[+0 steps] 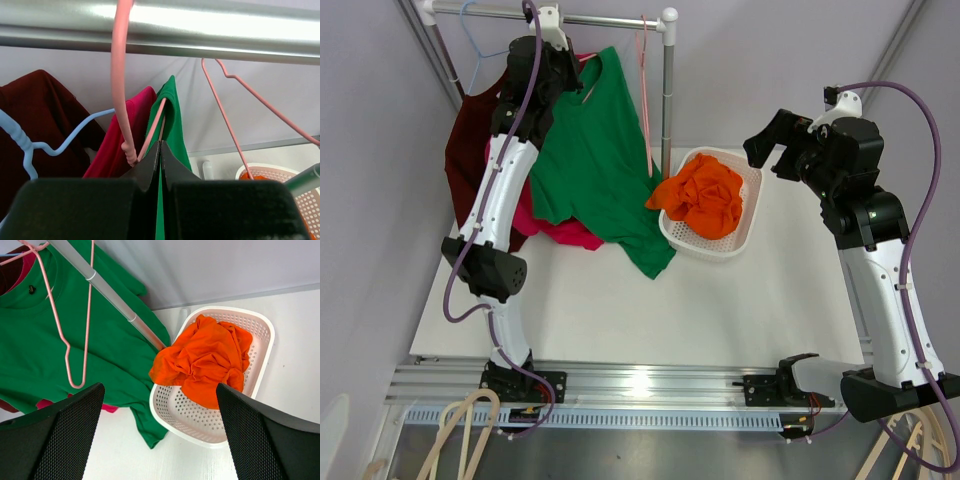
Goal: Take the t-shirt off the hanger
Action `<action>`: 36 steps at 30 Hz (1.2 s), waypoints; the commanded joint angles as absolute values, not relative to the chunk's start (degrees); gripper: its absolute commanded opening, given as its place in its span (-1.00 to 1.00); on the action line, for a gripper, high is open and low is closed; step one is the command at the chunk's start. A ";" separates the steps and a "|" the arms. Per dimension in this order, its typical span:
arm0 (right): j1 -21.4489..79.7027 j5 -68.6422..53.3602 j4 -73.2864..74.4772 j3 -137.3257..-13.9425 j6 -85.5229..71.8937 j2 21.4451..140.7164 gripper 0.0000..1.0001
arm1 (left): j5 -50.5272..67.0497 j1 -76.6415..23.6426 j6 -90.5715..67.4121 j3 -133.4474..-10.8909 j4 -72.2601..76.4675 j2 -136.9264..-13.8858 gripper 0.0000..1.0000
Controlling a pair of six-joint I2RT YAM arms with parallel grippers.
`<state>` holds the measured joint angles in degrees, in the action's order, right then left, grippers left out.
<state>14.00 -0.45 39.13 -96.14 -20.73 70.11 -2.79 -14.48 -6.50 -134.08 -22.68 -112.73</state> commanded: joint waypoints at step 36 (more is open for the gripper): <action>14.33 -1.85 37.70 -94.83 -21.97 66.97 0.96 | -7.56 -15.82 -10.98 -140.35 -29.17 -105.29 0.30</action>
<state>14.06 -1.58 38.30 -93.86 -21.43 68.62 -7.46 -15.53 -8.16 -137.14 -27.86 -104.29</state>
